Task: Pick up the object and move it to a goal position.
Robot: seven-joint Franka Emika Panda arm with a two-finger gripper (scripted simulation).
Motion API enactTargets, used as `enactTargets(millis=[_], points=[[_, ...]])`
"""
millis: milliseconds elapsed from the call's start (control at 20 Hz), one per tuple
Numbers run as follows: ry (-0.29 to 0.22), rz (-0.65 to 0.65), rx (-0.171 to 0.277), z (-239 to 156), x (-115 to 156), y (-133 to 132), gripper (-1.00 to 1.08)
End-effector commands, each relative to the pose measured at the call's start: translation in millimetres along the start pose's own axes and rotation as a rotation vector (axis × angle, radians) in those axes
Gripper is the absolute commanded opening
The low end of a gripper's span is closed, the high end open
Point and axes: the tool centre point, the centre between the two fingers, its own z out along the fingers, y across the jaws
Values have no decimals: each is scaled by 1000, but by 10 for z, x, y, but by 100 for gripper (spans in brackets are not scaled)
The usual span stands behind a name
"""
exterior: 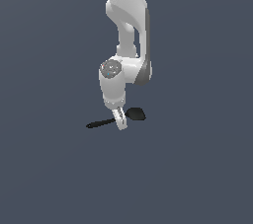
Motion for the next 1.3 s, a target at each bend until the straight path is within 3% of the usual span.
enactTargets(millis=[0, 950, 1000, 1250], points=[[0, 8, 0, 5, 1, 1, 100], [0, 8, 0, 507, -1, 3, 100], [0, 8, 0, 507, -1, 3, -100], [0, 8, 0, 507, -1, 3, -100]])
